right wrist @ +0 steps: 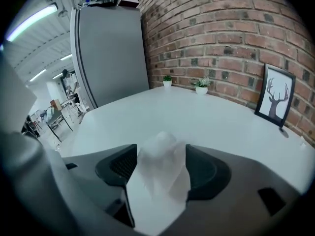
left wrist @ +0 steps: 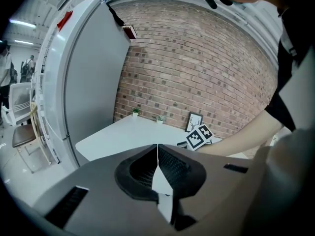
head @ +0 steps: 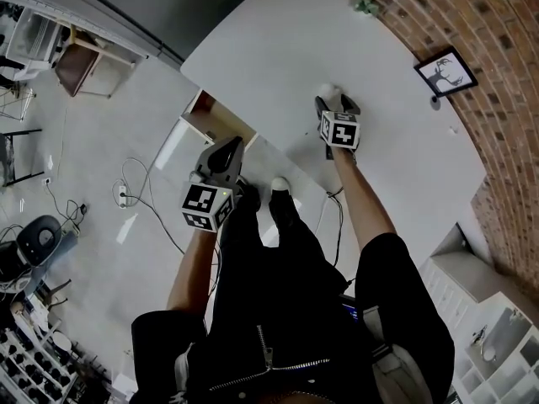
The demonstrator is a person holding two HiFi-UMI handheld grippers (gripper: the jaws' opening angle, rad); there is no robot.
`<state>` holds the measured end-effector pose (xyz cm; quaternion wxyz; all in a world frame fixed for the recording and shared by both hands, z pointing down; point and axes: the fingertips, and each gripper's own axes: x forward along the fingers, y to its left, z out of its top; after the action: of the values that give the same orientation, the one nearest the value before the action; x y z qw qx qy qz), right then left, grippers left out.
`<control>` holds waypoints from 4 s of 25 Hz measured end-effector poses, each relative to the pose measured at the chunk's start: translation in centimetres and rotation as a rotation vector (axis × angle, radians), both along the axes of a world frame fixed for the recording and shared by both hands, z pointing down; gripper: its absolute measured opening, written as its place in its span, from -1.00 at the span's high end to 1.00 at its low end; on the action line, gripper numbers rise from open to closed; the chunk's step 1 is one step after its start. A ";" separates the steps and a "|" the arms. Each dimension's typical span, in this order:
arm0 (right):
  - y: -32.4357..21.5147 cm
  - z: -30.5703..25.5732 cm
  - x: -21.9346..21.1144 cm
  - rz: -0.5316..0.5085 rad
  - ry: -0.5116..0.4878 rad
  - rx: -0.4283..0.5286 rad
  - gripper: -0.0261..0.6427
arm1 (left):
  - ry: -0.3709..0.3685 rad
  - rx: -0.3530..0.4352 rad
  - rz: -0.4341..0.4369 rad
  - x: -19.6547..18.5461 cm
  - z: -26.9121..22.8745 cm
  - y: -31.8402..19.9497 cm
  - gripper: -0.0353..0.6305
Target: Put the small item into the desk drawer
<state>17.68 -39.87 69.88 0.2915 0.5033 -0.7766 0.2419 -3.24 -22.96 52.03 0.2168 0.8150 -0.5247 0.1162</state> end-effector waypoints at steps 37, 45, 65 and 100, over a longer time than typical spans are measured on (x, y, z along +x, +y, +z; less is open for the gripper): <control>2.0 -11.2 -0.5 -0.149 -0.071 0.191 0.41 | -0.012 0.099 -0.041 -0.8 -3.6 0.0 0.83; 5.0 -20.3 -0.2 -0.189 -0.144 0.310 0.41 | -0.025 0.179 -0.026 -0.1 -7.2 -0.7 0.83; 6.7 -27.2 -4.2 -0.248 -0.211 0.415 0.41 | -0.066 0.286 -0.092 -3.5 -12.5 -0.3 0.83; 13.8 -22.6 -34.1 -0.712 -0.296 0.236 0.41 | -0.084 0.158 -0.505 -25.1 -7.2 10.8 0.83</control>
<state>-16.46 -26.11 47.31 0.1823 0.1925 -0.9585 0.1048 -28.30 -12.12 44.83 0.1525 0.6670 -0.7275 0.0508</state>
